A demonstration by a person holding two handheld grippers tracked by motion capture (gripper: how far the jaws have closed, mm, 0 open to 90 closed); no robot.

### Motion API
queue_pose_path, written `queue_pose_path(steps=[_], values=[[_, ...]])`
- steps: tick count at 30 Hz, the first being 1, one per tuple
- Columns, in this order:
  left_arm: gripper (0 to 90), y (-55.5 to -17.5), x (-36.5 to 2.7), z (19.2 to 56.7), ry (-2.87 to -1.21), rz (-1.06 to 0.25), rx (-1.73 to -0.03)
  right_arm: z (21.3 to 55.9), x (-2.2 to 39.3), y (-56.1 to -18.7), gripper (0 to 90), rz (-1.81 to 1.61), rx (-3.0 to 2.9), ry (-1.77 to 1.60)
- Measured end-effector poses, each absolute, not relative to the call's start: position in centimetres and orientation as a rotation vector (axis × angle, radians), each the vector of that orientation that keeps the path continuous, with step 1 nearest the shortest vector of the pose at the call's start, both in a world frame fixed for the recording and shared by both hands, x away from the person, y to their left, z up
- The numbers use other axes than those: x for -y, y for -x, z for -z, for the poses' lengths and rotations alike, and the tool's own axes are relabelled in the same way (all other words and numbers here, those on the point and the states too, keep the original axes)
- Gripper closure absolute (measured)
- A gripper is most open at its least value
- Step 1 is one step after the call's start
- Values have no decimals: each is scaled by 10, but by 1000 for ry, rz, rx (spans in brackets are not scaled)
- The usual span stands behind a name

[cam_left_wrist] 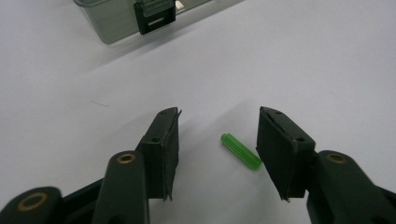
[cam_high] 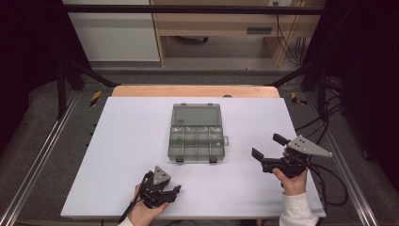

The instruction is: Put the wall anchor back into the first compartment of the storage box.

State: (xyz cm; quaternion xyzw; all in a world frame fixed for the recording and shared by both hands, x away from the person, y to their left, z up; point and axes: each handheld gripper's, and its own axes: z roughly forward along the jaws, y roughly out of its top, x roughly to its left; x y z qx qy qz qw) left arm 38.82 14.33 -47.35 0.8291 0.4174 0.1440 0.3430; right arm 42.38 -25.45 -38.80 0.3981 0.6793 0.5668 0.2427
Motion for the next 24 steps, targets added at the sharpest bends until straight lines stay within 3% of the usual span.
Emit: queue_pose_path(steps=[21, 24], values=[[832, -385, -142, 470, -2212, -372, -1123, 388, 254, -424, 5, -1553, -1854, -1087], [833, -386, -143, 470, -2208, -356, -1127, 388, 254, -424, 5, -1554, -1855, -1086]])
